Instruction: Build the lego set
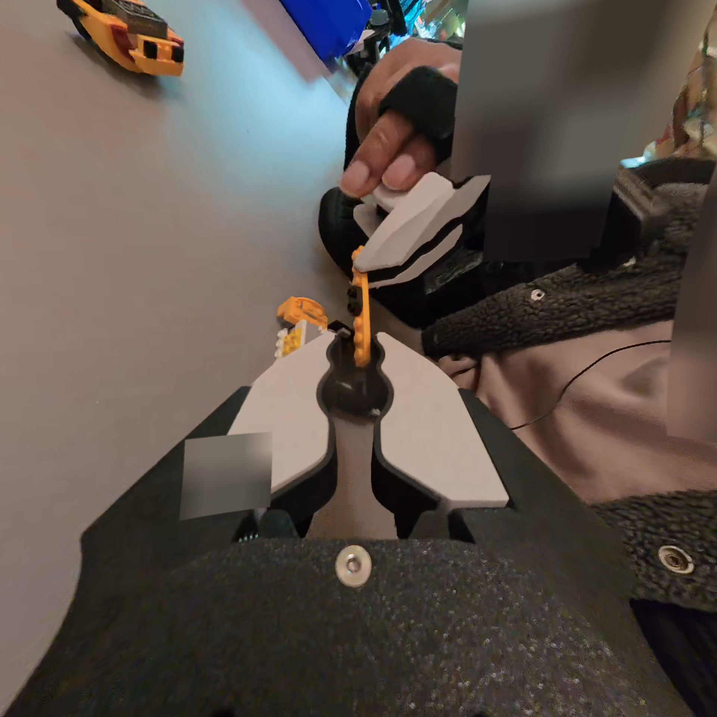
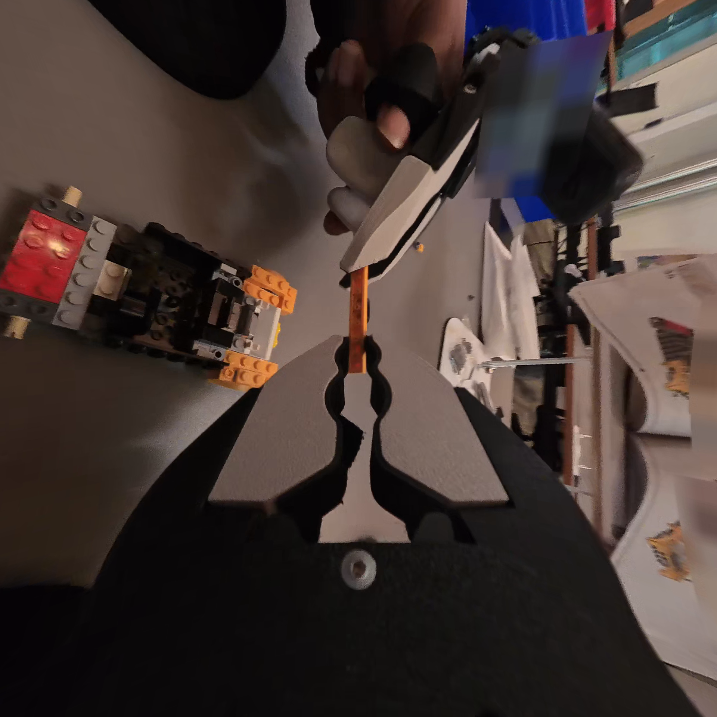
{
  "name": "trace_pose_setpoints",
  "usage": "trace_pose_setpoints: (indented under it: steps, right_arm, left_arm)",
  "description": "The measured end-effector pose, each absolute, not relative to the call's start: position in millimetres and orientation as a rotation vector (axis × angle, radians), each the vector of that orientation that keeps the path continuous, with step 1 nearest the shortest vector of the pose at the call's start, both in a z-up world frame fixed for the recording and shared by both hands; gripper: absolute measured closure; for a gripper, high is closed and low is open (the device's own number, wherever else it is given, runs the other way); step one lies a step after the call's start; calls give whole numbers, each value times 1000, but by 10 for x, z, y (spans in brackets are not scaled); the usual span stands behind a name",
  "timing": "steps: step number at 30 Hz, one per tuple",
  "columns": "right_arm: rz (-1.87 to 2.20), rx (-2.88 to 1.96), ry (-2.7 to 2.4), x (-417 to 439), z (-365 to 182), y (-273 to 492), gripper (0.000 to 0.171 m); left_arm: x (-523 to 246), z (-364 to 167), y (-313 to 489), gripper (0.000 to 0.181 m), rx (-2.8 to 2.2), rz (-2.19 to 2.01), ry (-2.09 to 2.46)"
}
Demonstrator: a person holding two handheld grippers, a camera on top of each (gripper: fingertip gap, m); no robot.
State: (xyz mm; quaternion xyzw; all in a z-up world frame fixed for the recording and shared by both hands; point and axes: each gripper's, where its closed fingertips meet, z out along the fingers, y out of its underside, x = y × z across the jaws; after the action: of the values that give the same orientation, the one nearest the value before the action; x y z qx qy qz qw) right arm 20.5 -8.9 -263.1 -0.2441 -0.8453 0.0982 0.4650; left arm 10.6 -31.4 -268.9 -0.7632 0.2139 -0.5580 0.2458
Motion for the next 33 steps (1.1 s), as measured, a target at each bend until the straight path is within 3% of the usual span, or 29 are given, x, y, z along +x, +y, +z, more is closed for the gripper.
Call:
trace_pose_setpoints:
  steps: [8,13,17,23,33]
  right_arm:
    - [207,-560,-2014,199,-2584,-81,164]
    - [888,-1130,-2002,291,-2520,-96,150]
    - [1326,-1431,-2000,362,-2457,-75,150]
    - [1164,-1496,-2099,353,-2744,-22,153]
    - [1066,-1446,-2143,283,-2792,-6,164]
  left_arm:
    - [99,-2644,-307,174,-2033,-1481,614]
    - [55,-2688,-253,174,-1889,-862,980]
    - [-2,-2758,-124,174,-1745,-295,1193]
    - [31,-2813,-100,174,-1609,13,1328]
    - [50,-2831,-92,174,-1588,40,1356]
